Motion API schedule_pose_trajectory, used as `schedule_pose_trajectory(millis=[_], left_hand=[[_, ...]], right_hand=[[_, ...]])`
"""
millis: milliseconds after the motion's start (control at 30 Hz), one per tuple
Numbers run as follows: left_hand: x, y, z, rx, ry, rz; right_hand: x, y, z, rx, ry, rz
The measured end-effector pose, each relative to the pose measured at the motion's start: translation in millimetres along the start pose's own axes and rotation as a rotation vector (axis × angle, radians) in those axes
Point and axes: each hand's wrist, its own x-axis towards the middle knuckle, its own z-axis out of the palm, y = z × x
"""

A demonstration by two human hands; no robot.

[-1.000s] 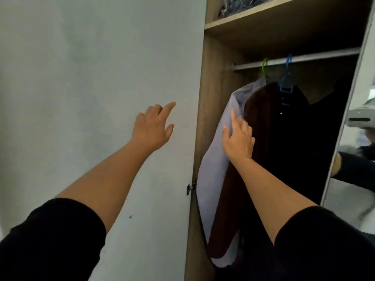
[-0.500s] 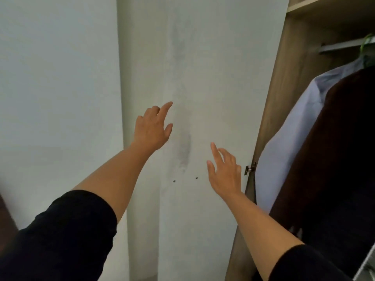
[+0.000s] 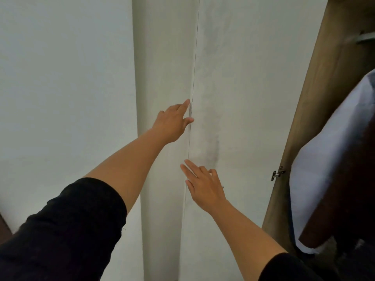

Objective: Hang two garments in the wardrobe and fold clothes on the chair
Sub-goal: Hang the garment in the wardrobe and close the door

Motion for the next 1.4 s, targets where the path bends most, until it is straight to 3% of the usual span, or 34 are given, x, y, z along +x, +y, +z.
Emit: schedule_pose_trajectory(millis=[200, 567, 867, 1100, 1400], left_hand=[[6, 8, 17, -0.360, 0.107, -0.032], [-40, 57, -9, -0.313, 0.138, 0.076], [-98, 184, -28, -0.569, 0.160, 0.195], [-99, 292, -20, -0.449, 0.191, 0.338], [-69, 397, 15, -0.560, 0.300, 0.588]], right_hand=[[2, -1, 17, -0.166, -0.001, -0.026], [-63, 3, -40, -0.305, 0.017, 0.002], [-170, 29, -132, -0.407, -0.054, 0.157], [-240, 74, -199, -0.520, -0.240, 0.355], [-281, 144, -226, -0.595, -0.375, 0.597]])
